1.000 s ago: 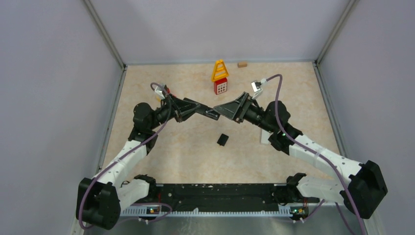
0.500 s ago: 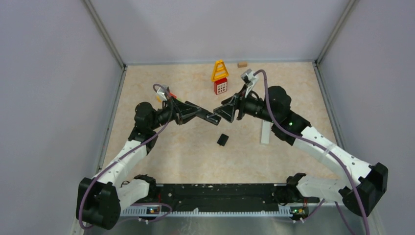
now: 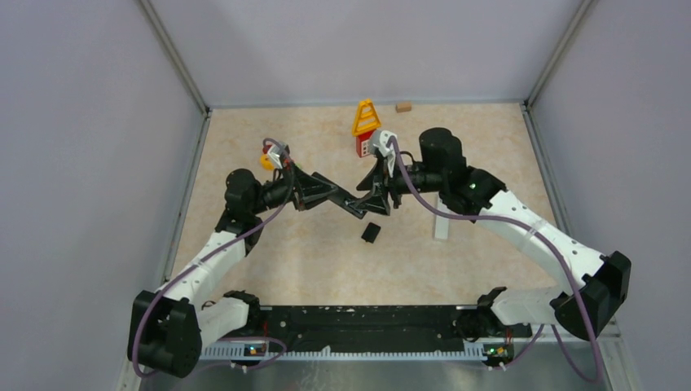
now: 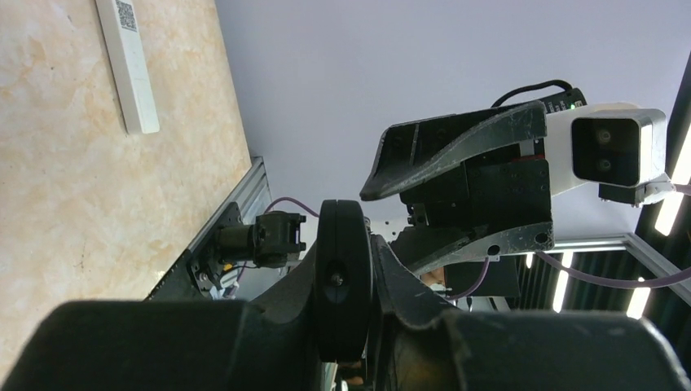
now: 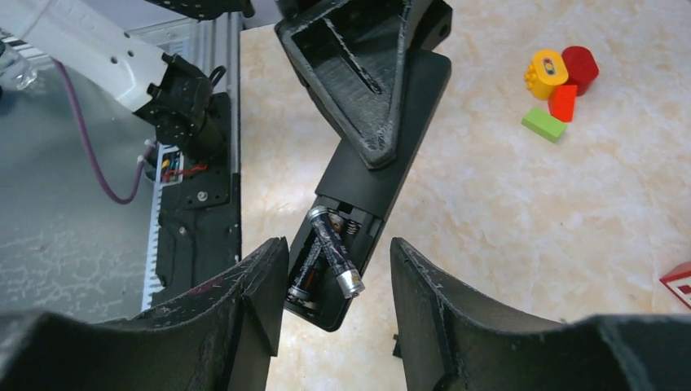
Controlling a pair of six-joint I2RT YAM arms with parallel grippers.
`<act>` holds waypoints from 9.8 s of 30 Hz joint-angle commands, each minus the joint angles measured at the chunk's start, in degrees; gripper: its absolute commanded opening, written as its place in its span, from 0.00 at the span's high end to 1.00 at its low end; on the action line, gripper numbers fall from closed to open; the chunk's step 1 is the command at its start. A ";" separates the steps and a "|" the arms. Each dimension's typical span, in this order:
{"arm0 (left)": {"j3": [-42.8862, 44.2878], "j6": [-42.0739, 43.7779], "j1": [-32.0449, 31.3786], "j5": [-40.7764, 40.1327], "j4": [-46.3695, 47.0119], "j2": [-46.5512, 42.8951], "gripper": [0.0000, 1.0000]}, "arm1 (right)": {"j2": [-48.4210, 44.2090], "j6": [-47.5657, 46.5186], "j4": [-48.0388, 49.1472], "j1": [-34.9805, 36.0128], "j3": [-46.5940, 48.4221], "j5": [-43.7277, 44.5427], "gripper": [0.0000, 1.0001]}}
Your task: Load the batteries into the remote control
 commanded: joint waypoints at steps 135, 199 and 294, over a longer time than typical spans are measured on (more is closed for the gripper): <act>-2.45 4.79 0.33 -8.68 6.91 -3.11 1.00 | 5.17 4.94 -13.13 8.80 11.39 25.13 0.94; -4.29 -24.06 0.33 -12.37 27.58 -3.40 1.00 | -12.89 75.06 45.96 4.34 -22.61 30.03 0.36; 0.72 44.65 1.03 -28.20 -37.06 -11.90 1.00 | 33.88 14.82 -6.11 3.50 0.68 41.45 0.73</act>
